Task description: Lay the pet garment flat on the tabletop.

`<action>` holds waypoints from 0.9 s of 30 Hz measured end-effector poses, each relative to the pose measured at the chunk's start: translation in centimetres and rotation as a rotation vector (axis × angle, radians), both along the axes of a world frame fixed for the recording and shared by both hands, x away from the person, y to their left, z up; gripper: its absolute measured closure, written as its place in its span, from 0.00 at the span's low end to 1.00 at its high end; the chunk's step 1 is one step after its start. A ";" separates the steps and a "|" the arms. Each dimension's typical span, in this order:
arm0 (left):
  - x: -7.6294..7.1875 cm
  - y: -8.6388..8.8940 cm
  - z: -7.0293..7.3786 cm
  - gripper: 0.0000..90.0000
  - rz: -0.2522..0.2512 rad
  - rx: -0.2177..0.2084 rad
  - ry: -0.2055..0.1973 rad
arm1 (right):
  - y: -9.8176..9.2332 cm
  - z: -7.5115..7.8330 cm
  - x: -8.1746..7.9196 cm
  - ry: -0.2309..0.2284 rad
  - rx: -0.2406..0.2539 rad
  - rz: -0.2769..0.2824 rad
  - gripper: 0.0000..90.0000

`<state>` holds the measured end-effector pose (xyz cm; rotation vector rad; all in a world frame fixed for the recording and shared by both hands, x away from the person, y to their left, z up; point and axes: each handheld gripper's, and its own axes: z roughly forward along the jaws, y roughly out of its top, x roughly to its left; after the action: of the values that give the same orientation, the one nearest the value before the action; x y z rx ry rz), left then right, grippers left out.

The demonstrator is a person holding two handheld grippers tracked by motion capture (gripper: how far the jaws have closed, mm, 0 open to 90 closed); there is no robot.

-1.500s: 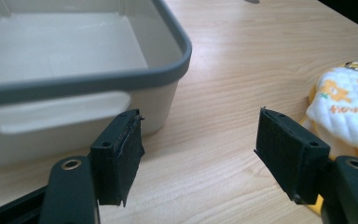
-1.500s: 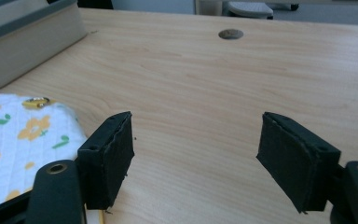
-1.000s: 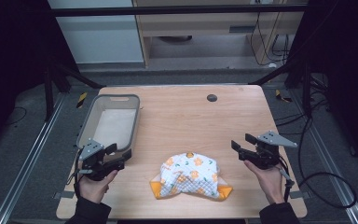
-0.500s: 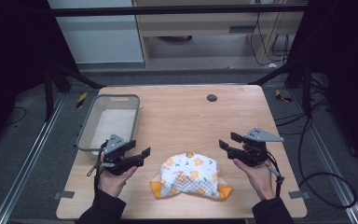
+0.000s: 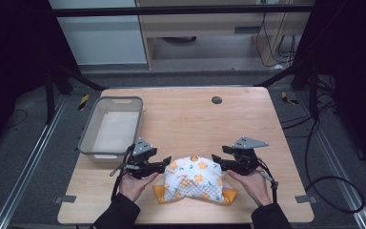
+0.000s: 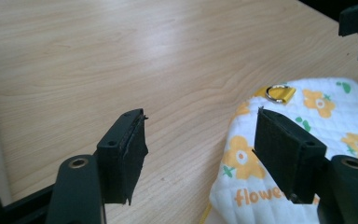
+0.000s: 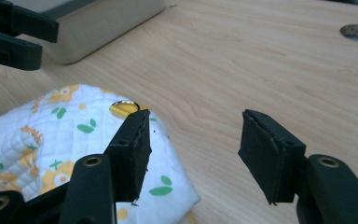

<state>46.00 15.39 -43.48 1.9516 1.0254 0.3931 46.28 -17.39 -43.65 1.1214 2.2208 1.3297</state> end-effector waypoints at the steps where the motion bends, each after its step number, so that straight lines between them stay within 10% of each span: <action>1: 0.1 -0.2 -0.3 0.37 -0.004 0.001 0.010 | 0.1 -0.2 0.1 0.006 -0.003 0.005 0.47; 17: 0.4 -1.9 -2.8 0.42 -0.049 0.064 0.081 | 1.4 -2.5 0.2 0.091 -0.068 0.081 0.53; 27: 0.3 -2.7 -3.8 0.76 -0.106 0.044 0.170 | 2.1 -2.9 -0.1 0.119 -0.088 0.140 0.83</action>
<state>46.27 12.71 -47.33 2.0971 1.0212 0.1945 46.21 -15.29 -46.60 1.0554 2.4587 1.2335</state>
